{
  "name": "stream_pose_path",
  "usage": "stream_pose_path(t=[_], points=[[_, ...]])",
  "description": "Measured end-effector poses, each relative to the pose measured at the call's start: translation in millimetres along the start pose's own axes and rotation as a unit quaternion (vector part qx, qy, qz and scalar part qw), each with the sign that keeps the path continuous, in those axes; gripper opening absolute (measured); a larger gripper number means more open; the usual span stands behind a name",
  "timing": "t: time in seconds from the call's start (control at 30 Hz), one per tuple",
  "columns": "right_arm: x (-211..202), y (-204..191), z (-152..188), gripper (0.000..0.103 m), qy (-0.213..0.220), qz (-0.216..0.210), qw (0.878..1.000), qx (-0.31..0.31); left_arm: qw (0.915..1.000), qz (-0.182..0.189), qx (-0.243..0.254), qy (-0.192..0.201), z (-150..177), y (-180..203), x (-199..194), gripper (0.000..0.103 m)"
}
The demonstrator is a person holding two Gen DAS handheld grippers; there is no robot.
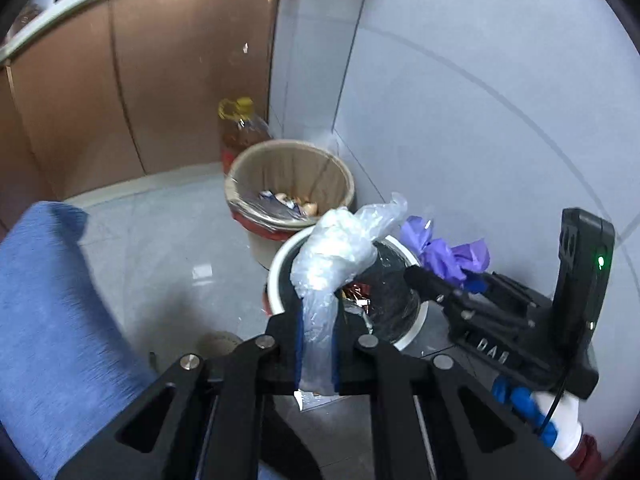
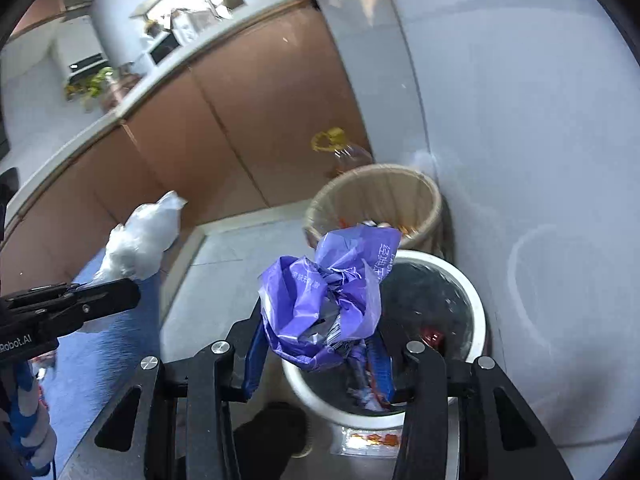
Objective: Collect trash
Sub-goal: 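Carry both bags over the white bin and open both tools, then move both open tools back over the table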
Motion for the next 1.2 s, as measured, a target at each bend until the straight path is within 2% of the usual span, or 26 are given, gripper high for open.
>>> stream_pose_path(t=[0.17, 0.27, 0.33, 0.4, 0.43, 0.8, 1.03, 1.2], points=[[25.4, 22.8, 5.6, 0.044, -0.025, 0.024, 0.999, 0.015, 0.9992, 0.021, -0.015, -0.03, -13.8, 6.4, 46.1, 0.011], [33.1, 30.3, 10.6, 0.051, -0.034, 0.039, 0.999, 0.018, 0.998, 0.038, -0.023, -0.045, -19.8, 5.9, 64.0, 0.011], [36.0, 32.4, 11.3, 0.056, -0.036, 0.044, 0.998, 0.02, 0.9972, 0.046, -0.029, -0.051, -23.1, 5.5, 71.3, 0.016], [34.1, 35.0, 13.8, 0.057, -0.037, 0.051, 0.998, 0.023, 0.9969, 0.052, -0.036, -0.047, -25.4, 5.8, 72.9, 0.038], [32.4, 35.9, 15.0, 0.057, -0.038, 0.053, 0.998, 0.025, 0.9969, 0.055, -0.04, -0.04, -26.3, 5.6, 70.4, 0.042], [5.5, 11.7, 13.4, 0.06, -0.016, 0.061, 0.998, 0.001, 0.998, 0.048, -0.041, 0.008, -19.4, 2.0, 12.3, 0.044], [-28.7, -22.3, 12.3, 0.062, 0.008, 0.05, 0.998, -0.026, 0.9973, 0.038, -0.035, 0.051, -13.9, 3.6, -46.9, 0.044], [-60.0, -51.5, 14.1, 0.067, 0.03, 0.041, 0.997, -0.053, 0.9954, 0.031, -0.041, 0.081, 2.9, -1.1, -93.7, 0.046]])
Point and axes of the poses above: each gripper's, at about its wrist camera, not at the fingertips, and x roughly the way its jaws point, y to its right, z to its underside, the point moved 2 cm from there along x, roughly the way its jaws point, and after that the axes turned 2 degrees about x, right-handed, at the moved point
